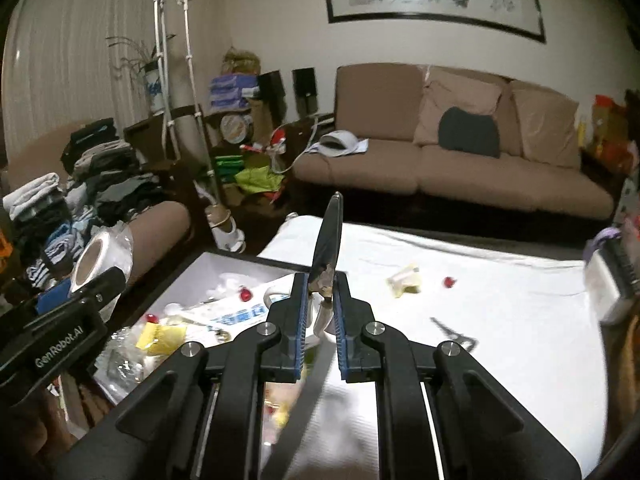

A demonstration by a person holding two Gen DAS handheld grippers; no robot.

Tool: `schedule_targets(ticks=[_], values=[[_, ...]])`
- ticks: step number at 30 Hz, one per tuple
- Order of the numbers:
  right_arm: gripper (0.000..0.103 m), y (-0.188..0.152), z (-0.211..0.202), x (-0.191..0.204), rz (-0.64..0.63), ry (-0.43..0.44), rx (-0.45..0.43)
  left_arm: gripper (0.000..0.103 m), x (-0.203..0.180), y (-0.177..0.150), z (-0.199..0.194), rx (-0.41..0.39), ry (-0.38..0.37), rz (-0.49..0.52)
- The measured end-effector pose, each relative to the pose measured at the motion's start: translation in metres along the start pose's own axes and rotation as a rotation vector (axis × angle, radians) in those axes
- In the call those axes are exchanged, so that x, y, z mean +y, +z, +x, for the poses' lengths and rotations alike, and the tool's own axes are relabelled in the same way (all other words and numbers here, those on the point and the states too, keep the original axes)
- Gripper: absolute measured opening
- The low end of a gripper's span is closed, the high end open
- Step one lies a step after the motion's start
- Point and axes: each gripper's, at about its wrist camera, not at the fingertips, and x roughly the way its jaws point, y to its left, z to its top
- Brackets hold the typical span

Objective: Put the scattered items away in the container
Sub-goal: 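Carry the tape roll in the left tool while the right tool carries the scissors over the box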

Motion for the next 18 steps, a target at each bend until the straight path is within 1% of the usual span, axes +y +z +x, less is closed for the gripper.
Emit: schedule_targets(ticks=[5, 8, 9, 12, 15, 17, 18], values=[[0.012, -0.001, 0.014, 0.026, 0.000, 0.060, 0.007, 0.062, 0.018, 0.004, 0.005, -0.006, 0.054, 0.014], [0.012, -0.007, 0.026, 0.041, 0.001, 0.097, 0.031, 0.062, 0.028, 0.004, 0.008, -0.002, 0.079, 0.009], [0.012, -0.008, 0.030, 0.045, 0.008, 0.119, 0.046, 0.062, 0.031, 0.005, 0.009, -0.001, 0.081, 0.003], [0.012, -0.012, 0.042, 0.048, 0.073, 0.227, 0.087, 0.062, 0.042, 0.007, 0.012, 0.008, 0.076, -0.026], [0.012, -0.016, 0.047, 0.053, 0.072, 0.251, 0.105, 0.062, 0.047, 0.007, 0.012, 0.025, 0.093, -0.045], [0.012, -0.017, 0.050, 0.055, 0.072, 0.266, 0.119, 0.062, 0.049, 0.006, 0.010, 0.011, 0.108, -0.050], [0.012, -0.017, 0.054, 0.056, 0.073, 0.282, 0.144, 0.062, 0.050, 0.006, 0.008, 0.005, 0.114, -0.049]])
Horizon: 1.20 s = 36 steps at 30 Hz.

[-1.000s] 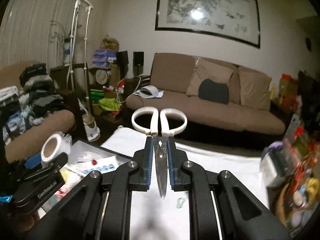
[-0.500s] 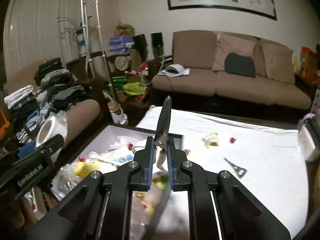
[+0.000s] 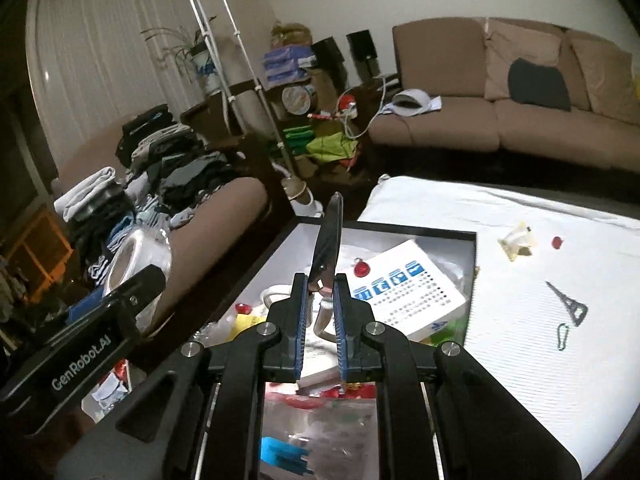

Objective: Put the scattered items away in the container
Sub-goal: 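Carry the tape roll in the left tool while the right tool carries the scissors over the box, then open both tools over the box to drop tape and scissors, then return to table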

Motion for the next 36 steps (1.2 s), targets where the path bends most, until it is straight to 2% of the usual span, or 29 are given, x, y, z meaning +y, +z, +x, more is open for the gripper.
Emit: schedule_targets(ticks=[4, 10, 11, 13, 16, 17, 18, 19, 24, 26, 36], values=[[0.012, -0.001, 0.015, -0.002, 0.021, 0.028, 0.047, 0.062, 0.000, -0.002, 0.004, 0.015, 0.012, 0.010], [0.015, 0.001, 0.030, 0.002, -0.009, 0.042, 0.103, 0.062, -0.004, -0.008, 0.024, 0.113, 0.022, -0.019], [0.018, 0.001, 0.034, 0.003, -0.019, 0.049, 0.135, 0.062, -0.005, -0.010, 0.027, 0.128, 0.029, -0.027], [0.031, -0.002, 0.049, 0.004, -0.057, 0.052, 0.238, 0.062, -0.007, -0.013, 0.029, 0.141, 0.026, -0.046], [0.042, -0.006, 0.047, -0.004, -0.074, 0.024, 0.232, 0.061, -0.009, -0.011, 0.024, 0.120, 0.017, -0.062], [0.052, -0.005, 0.043, -0.010, -0.055, 0.020, 0.222, 0.062, -0.011, -0.011, 0.022, 0.111, 0.025, -0.061], [0.064, -0.003, 0.037, -0.019, -0.023, 0.022, 0.206, 0.063, -0.013, -0.011, 0.020, 0.106, 0.031, -0.059], [0.066, -0.002, 0.030, -0.028, 0.009, 0.025, 0.184, 0.065, -0.014, -0.011, 0.019, 0.106, 0.031, -0.060], [0.066, 0.006, 0.000, -0.080, 0.128, -0.008, 0.128, 0.073, -0.025, -0.013, 0.021, 0.130, -0.006, -0.075], [0.067, 0.005, -0.008, -0.103, 0.163, -0.036, 0.120, 0.083, -0.033, -0.014, 0.021, 0.134, -0.029, -0.077], [0.067, -0.023, -0.054, -0.248, 0.417, -0.236, 0.129, 0.086, -0.104, -0.027, 0.023, 0.189, -0.130, 0.039]])
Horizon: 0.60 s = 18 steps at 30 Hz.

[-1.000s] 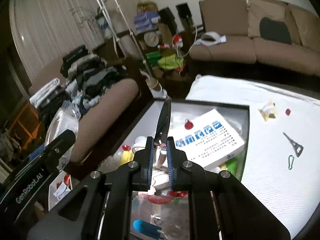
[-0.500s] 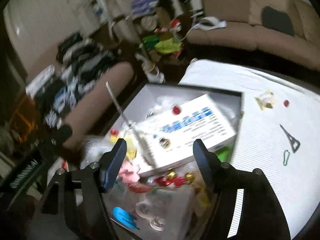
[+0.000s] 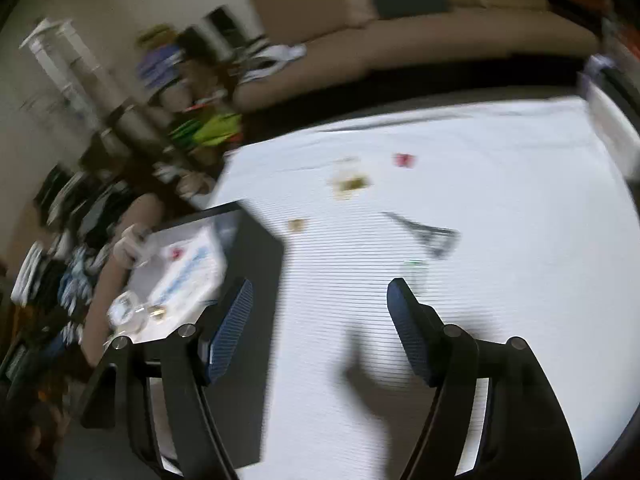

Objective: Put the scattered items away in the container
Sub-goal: 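Open both tools over the box to drop tape and scissors, then return to table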

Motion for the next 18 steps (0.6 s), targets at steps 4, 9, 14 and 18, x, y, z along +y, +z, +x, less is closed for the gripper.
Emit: schedule_targets(ticks=[4, 9, 14, 18], values=[[0.067, 0.003, -0.004, -0.049, 0.079, -0.041, 0.011, 0.086, -0.046, -0.009, 0.008, 0.052, -0.058, 0.081], [0.067, 0.001, -0.009, -0.082, 0.115, -0.070, 0.014, 0.086, -0.105, -0.024, 0.011, 0.086, -0.119, 0.194], [0.067, 0.002, -0.016, -0.086, 0.034, -0.105, 0.031, 0.088, -0.138, -0.034, 0.020, 0.102, -0.174, 0.204], [0.067, 0.008, -0.018, -0.081, -0.072, -0.155, 0.042, 0.088, -0.161, -0.042, 0.042, 0.142, -0.227, 0.206]])
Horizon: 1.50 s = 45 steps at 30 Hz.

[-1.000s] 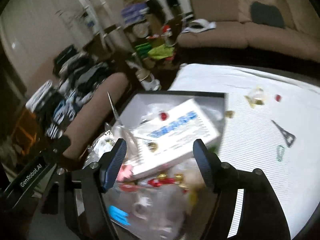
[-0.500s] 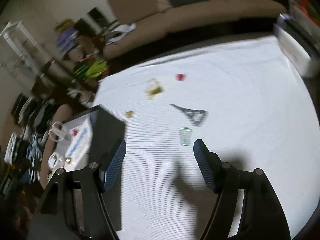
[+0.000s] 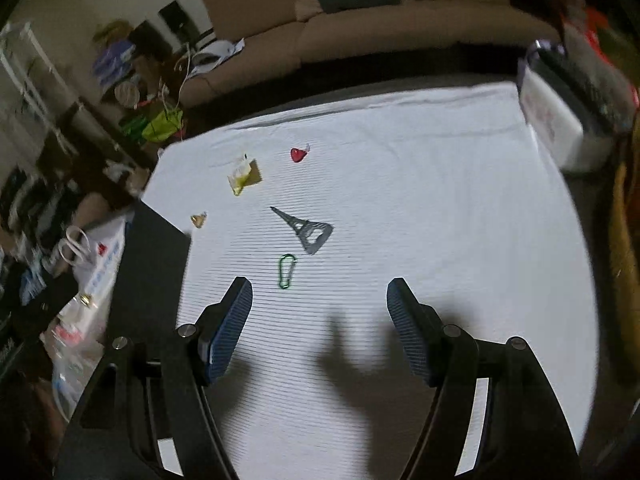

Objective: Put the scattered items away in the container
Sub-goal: 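Open both tools over the box to drop tape and scissors, then return to table, then grasp the silver Eiffel-tower keychain with the right tool while the left tool grasps the green carabiner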

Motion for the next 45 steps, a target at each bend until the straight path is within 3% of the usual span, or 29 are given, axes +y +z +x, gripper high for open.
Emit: schedule_targets(ticks=[2, 4, 8, 10, 11, 14, 17, 20, 23, 29, 32, 37, 42, 45], values=[[0.067, 0.003, 0.006, 0.002, -0.045, -0.020, 0.012, 0.088, -0.011, 0.000, 0.020, 0.031, -0.007, 0.034], [0.067, 0.010, 0.023, 0.008, -0.122, -0.048, 0.037, 0.086, -0.021, -0.002, 0.033, 0.079, 0.063, 0.112], [0.067, 0.024, 0.078, 0.029, -0.323, -0.042, 0.117, 0.088, -0.031, -0.003, 0.025, 0.025, 0.193, 0.251], [0.066, 0.028, 0.119, 0.039, -0.371, -0.019, 0.202, 0.088, -0.026, 0.002, 0.024, 0.010, 0.188, 0.223], [0.060, 0.031, 0.132, 0.044, -0.384, -0.013, 0.209, 0.088, -0.021, 0.004, 0.025, 0.012, 0.182, 0.183], [0.059, 0.041, 0.166, 0.057, -0.446, -0.038, 0.185, 0.087, -0.009, 0.005, 0.026, -0.002, 0.163, 0.063], [0.059, 0.046, 0.192, 0.062, -0.523, -0.088, 0.209, 0.087, -0.013, 0.004, 0.028, -0.024, 0.149, 0.092], [0.054, 0.052, 0.192, 0.053, -0.504, -0.067, 0.178, 0.088, -0.014, 0.007, 0.034, -0.043, 0.157, 0.114], [0.023, 0.053, 0.185, 0.040, -0.466, -0.029, 0.171, 0.087, -0.012, 0.006, 0.041, -0.022, 0.138, 0.099], [0.020, 0.045, 0.157, 0.005, -0.303, 0.110, 0.200, 0.087, -0.027, -0.002, 0.051, 0.030, 0.086, 0.109], [0.020, 0.043, 0.125, -0.018, -0.205, 0.216, 0.156, 0.087, -0.038, -0.009, 0.048, 0.036, 0.034, 0.130], [0.020, 0.049, 0.050, -0.048, -0.092, 0.381, 0.050, 0.087, -0.074, -0.026, 0.044, 0.064, -0.097, 0.248], [0.021, 0.061, -0.010, -0.048, -0.085, 0.438, -0.005, 0.088, -0.098, -0.031, 0.020, 0.034, -0.200, 0.282], [0.021, 0.061, -0.039, -0.042, -0.101, 0.414, -0.034, 0.102, -0.105, -0.038, 0.022, 0.034, -0.161, 0.322]])
